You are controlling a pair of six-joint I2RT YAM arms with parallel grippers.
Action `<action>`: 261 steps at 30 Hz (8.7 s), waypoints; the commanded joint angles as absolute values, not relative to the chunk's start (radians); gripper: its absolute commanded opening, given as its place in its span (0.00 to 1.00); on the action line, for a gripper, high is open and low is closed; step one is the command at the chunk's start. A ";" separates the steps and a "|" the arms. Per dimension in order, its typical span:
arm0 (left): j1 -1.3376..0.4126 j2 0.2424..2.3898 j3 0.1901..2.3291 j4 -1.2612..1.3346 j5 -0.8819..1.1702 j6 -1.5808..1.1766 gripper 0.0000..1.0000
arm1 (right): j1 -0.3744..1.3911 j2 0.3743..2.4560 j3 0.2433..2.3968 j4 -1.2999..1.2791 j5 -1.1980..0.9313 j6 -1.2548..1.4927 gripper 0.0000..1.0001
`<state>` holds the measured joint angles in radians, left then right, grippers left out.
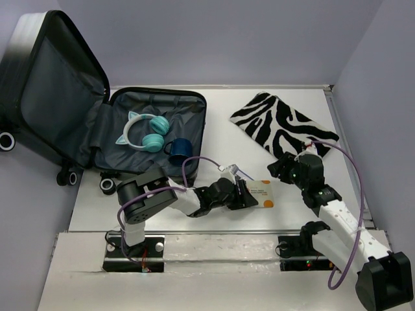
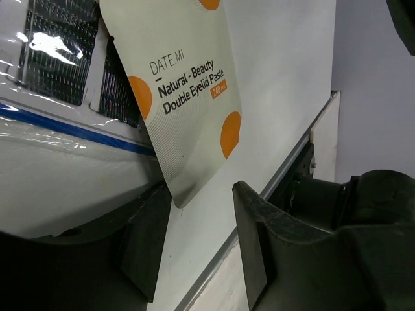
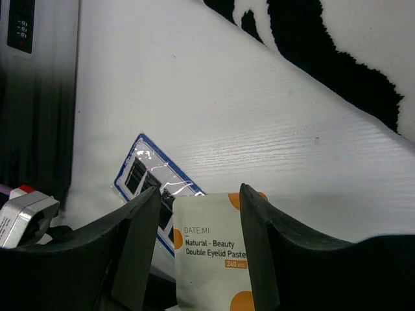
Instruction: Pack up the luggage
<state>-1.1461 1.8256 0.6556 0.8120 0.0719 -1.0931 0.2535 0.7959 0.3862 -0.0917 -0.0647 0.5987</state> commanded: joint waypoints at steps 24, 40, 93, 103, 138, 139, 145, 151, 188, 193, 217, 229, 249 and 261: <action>-1.174 1.540 0.575 0.815 -0.150 -0.956 0.06 | 0.250 0.614 0.497 -0.219 -0.186 0.512 0.60; -0.862 0.635 0.538 0.188 -0.385 -0.764 0.06 | 0.250 0.693 0.482 -0.226 -0.317 0.497 0.61; -0.603 0.776 0.627 0.207 0.074 -0.654 0.99 | 0.523 1.072 0.081 0.379 0.060 1.107 0.48; -0.933 1.153 0.735 0.202 -0.178 -0.575 0.98 | 0.523 1.239 0.103 0.578 0.051 1.060 0.14; -0.914 1.187 0.810 0.204 -0.304 -0.566 0.96 | 0.523 0.666 0.449 0.129 -0.075 0.736 0.07; -0.911 1.171 0.799 0.193 -0.305 -0.565 0.96 | 0.523 0.676 0.472 0.129 -0.089 0.729 0.07; -0.871 1.077 0.749 0.153 -0.302 -0.568 0.96 | 0.523 0.765 0.638 0.146 -0.124 0.690 0.07; -0.854 0.918 0.726 0.107 -0.337 -0.572 0.96 | 0.523 0.942 0.834 0.183 -0.204 0.667 0.07; -0.985 1.848 1.002 0.269 0.189 -0.339 0.74 | 0.523 0.986 0.591 -0.285 0.091 0.526 0.64; -0.980 1.878 0.985 0.245 0.222 -0.333 0.55 | 0.523 0.991 0.591 -0.275 0.104 0.520 0.63; -0.977 1.772 0.813 0.248 0.204 -0.330 0.06 | 0.514 1.000 0.629 -0.265 0.109 0.514 0.64; -0.922 1.407 0.810 0.272 0.195 -0.425 0.06 | 0.514 0.969 0.609 -0.262 0.095 0.529 0.70; -0.732 1.088 0.848 0.140 0.051 -0.480 0.06 | 0.514 1.055 0.610 -0.115 -0.142 0.486 0.90; -0.730 0.954 0.778 0.032 -0.054 -0.492 0.06 | 0.794 1.359 0.646 0.053 -0.112 0.645 0.88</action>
<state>-0.7273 1.0294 0.7792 0.0734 -0.0071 -0.4908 0.6617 1.3437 0.6270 -0.0834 -0.1253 0.5484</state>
